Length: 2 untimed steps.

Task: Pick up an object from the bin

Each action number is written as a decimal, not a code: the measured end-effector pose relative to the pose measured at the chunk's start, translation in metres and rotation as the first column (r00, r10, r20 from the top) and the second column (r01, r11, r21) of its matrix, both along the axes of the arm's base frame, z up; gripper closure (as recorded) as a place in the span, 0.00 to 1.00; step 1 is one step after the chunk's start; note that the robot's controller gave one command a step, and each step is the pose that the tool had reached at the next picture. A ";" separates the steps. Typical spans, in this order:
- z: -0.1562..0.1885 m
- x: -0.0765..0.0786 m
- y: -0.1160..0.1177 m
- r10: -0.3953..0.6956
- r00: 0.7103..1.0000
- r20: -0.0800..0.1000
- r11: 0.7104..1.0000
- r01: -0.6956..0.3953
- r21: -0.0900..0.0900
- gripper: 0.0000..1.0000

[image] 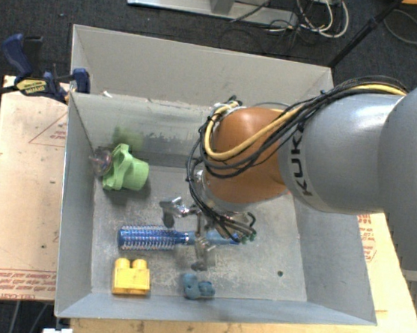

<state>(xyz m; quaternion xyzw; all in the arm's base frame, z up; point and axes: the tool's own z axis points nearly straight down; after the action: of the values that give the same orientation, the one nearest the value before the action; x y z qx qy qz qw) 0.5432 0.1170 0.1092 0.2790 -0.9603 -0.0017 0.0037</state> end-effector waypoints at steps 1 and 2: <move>-0.042 -0.001 0.034 -0.016 1.000 0.005 1.000 0.016 0.001 0.00; -0.040 0.000 0.032 -0.021 1.000 0.009 1.000 0.021 0.001 1.00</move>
Offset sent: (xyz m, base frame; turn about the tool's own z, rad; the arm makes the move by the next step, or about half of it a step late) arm -0.0001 0.0308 -0.0392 0.0198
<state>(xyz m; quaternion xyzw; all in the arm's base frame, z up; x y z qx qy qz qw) 0.5434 0.1486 0.0696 0.2688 -0.9632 -0.0009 -0.0008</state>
